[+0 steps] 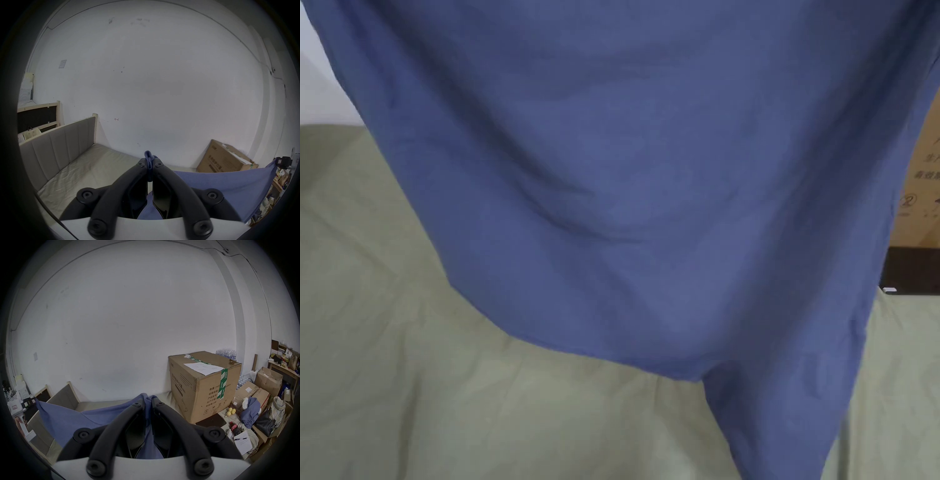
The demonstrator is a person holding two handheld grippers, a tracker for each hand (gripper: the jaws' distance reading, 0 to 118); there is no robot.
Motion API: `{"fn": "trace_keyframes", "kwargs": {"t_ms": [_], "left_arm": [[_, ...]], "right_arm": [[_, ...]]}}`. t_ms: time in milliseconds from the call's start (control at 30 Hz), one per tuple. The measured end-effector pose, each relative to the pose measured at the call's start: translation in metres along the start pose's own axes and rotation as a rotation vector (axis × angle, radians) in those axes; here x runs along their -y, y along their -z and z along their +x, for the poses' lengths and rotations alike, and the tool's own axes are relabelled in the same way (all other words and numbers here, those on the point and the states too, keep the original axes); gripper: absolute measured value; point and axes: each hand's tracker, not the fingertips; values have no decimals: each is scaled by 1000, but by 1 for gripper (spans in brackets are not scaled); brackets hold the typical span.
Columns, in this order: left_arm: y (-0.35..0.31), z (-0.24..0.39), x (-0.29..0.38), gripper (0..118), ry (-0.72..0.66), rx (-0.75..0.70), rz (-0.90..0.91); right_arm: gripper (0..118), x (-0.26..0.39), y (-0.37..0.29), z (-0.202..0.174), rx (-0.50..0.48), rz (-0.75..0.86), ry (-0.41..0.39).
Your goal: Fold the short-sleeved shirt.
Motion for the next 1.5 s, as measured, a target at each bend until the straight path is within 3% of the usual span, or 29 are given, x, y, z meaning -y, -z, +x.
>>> {"fn": "trace_keyframes", "kwargs": {"t_ms": [367,533,800,933,1167,1500], "left_arm": [[160,47,-28,0,182,-209,3],[215,61,-36,0,160,-224,76],[265,57,-11,0,173,-251,146],[270,48,21,0,214,-253,118],[254,20,103,0,269,-220,-43],[163,-30,241,0,210,-195,-249]], "right_arm": [[5,-38,153,-50,160,57,-42],[5,-54,205,-58,205,135,8],[5,-40,253,-53,178,235,60],[5,-12,264,-44,171,248,69],[5,70,271,-17,166,57,35],[5,246,216,41,139,-212,102]]}}
